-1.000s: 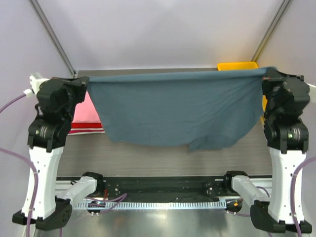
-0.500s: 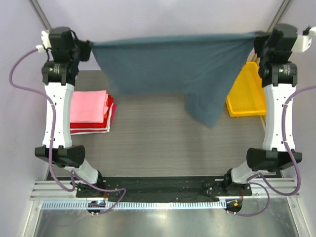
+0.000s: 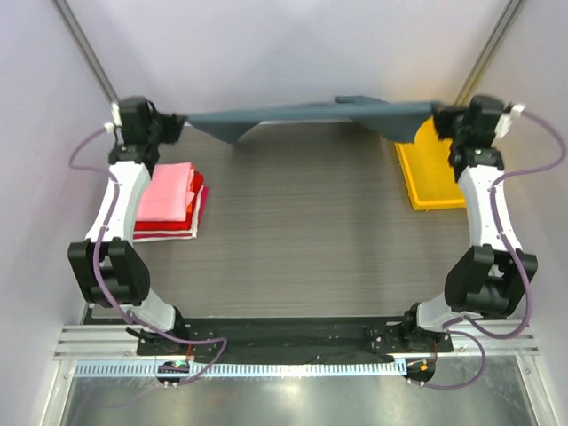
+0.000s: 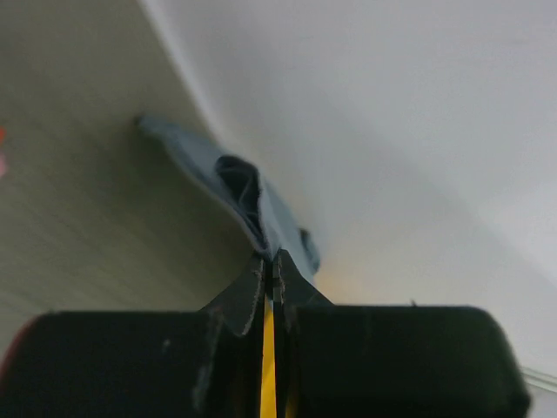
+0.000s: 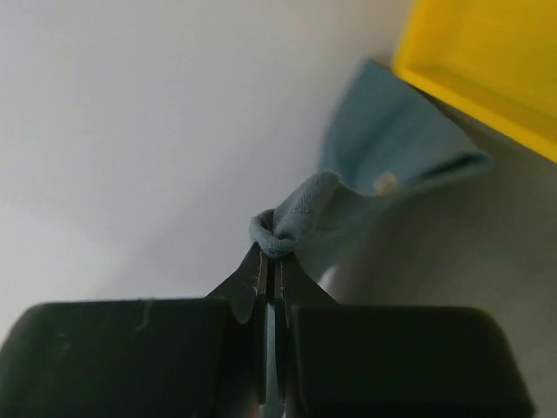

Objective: Fold and stack the t-shirts
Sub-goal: Fold the tshirt

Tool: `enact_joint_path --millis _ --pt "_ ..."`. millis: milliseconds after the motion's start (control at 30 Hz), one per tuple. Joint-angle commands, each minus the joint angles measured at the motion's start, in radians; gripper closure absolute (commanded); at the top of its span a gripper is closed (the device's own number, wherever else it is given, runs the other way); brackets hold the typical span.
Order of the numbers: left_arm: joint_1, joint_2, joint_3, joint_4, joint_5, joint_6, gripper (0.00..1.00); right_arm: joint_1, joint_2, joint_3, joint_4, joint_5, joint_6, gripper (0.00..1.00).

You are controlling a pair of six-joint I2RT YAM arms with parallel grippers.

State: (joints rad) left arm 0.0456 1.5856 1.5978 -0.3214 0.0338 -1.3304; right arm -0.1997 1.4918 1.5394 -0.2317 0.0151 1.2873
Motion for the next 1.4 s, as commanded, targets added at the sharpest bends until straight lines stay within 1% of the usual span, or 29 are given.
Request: enact_joint_path --millis 0,33,67,100,133,167,200,233,300,400,467,500,600,633,667,700,900,933,1067,1233,1367 --pt "0.048 -0.059 -0.204 0.243 0.018 0.003 1.0 -0.052 -0.06 -0.232 0.213 -0.049 0.043 0.99" --pt "0.048 -0.079 -0.252 0.263 0.026 0.007 1.0 -0.053 -0.076 -0.275 0.215 -0.04 0.027 0.99" --pt "0.05 -0.088 -0.348 0.29 0.038 0.01 1.0 -0.053 -0.088 -0.354 0.219 -0.037 0.014 0.99" --pt "0.05 -0.099 -0.396 0.351 0.046 0.011 1.0 -0.055 -0.114 -0.395 0.221 -0.032 0.003 0.99" --pt "0.048 -0.117 -0.479 0.372 0.049 0.01 1.0 -0.058 -0.125 -0.468 0.223 -0.027 -0.015 0.99" --pt "0.05 -0.124 -0.516 0.393 0.049 0.013 1.0 -0.06 -0.134 -0.501 0.227 -0.021 -0.026 0.99" --pt "0.05 -0.128 -0.551 0.451 0.055 0.017 1.0 -0.063 -0.151 -0.531 0.227 -0.02 -0.042 0.99" --pt "0.05 -0.131 -0.612 0.478 0.058 0.017 1.0 -0.063 -0.157 -0.586 0.227 -0.02 -0.046 0.99" --pt "0.048 -0.131 -0.656 0.524 0.078 0.031 1.0 -0.067 -0.168 -0.633 0.254 -0.02 -0.058 0.99" --pt "0.05 -0.134 -0.72 0.535 0.112 0.046 1.0 -0.075 -0.2 -0.712 0.253 -0.02 -0.085 0.99" --pt "0.05 -0.159 -0.777 0.547 0.126 0.046 1.0 -0.075 -0.249 -0.78 0.253 -0.02 -0.1 0.99" --pt "0.05 -0.171 -0.798 0.559 0.132 0.049 1.0 -0.075 -0.274 -0.801 0.249 0.021 -0.105 0.99" --pt "0.05 -0.236 -0.883 0.524 0.137 0.071 1.0 -0.075 -0.376 -0.892 0.238 0.051 -0.12 0.99" --pt "0.05 -0.257 -0.898 0.51 0.133 0.085 1.0 -0.075 -0.402 -0.926 0.186 0.057 -0.126 0.99" --pt "0.05 -0.278 -0.913 0.495 0.133 0.091 1.0 -0.076 -0.456 -0.941 0.172 0.063 -0.14 0.99" --pt "0.05 -0.323 -0.929 0.475 0.133 0.095 1.0 -0.075 -0.479 -0.955 0.157 0.066 -0.147 0.99" --pt "0.05 -0.473 -1.064 0.423 0.166 0.099 1.0 -0.075 -0.649 -1.059 0.04 0.088 -0.174 0.99" --pt "0.05 -0.516 -1.096 0.418 0.166 0.1 1.0 -0.075 -0.666 -1.088 0.023 0.091 -0.172 0.99" --pt "0.05 -0.605 -1.157 0.345 0.146 0.122 1.0 -0.076 -0.748 -1.163 0.005 0.094 -0.171 0.99" --pt "0.05 -0.713 -1.266 0.332 0.173 0.1 1.0 -0.076 -0.835 -1.242 -0.027 0.1 -0.171 0.98" --pt "0.048 -0.829 -1.334 0.324 0.179 0.109 1.0 -0.076 -0.899 -1.292 -0.037 0.092 -0.172 0.98"
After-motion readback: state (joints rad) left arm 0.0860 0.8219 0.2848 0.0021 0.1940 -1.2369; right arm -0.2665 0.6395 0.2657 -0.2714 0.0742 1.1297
